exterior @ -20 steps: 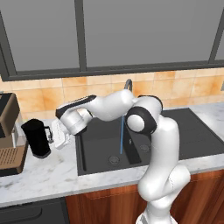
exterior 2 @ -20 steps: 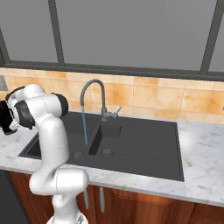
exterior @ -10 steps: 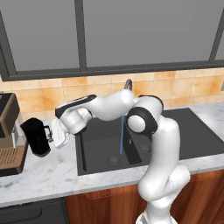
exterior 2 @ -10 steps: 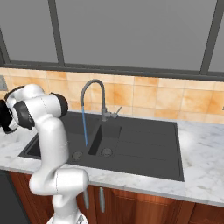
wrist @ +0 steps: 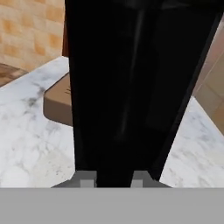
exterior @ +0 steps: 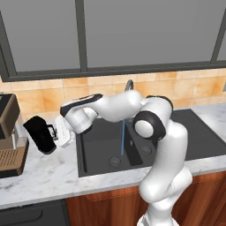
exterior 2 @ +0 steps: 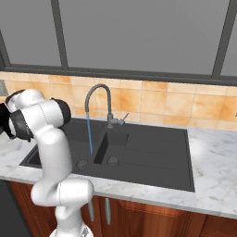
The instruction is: Turn on the sink faucet and place the jug under the water for a few seconds to fill it up.
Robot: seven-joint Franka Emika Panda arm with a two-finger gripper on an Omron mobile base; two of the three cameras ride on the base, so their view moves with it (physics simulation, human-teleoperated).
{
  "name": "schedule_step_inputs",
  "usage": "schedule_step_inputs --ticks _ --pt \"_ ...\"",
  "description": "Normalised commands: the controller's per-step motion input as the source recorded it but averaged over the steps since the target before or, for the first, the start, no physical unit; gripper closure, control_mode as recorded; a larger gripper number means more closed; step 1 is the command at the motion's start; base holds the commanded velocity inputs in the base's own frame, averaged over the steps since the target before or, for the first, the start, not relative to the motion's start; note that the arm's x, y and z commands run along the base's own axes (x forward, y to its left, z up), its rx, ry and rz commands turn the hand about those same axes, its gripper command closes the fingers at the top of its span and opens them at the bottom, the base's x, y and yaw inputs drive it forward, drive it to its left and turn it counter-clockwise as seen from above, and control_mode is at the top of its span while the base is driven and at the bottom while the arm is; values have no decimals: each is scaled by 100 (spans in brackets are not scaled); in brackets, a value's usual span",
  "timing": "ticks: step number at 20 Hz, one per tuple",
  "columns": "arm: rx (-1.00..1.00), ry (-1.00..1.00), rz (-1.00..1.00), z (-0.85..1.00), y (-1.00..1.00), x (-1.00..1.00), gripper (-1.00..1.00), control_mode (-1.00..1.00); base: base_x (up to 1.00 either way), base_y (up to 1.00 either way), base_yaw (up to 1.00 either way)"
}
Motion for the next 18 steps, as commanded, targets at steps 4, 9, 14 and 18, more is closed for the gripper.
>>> schedule_step_inputs --ticks 4,9,14,18 --pt "3 -2 -10 0 -68 -18 100 -100 0 0 0" --pt "5 0 -37 4 -52 -7 100 -100 0 0 0" --pt "8 0 -45 22 -34 -10 100 -100 0 0 0" --pt "8 0 -55 27 0 0 100 -100 0 0 0"
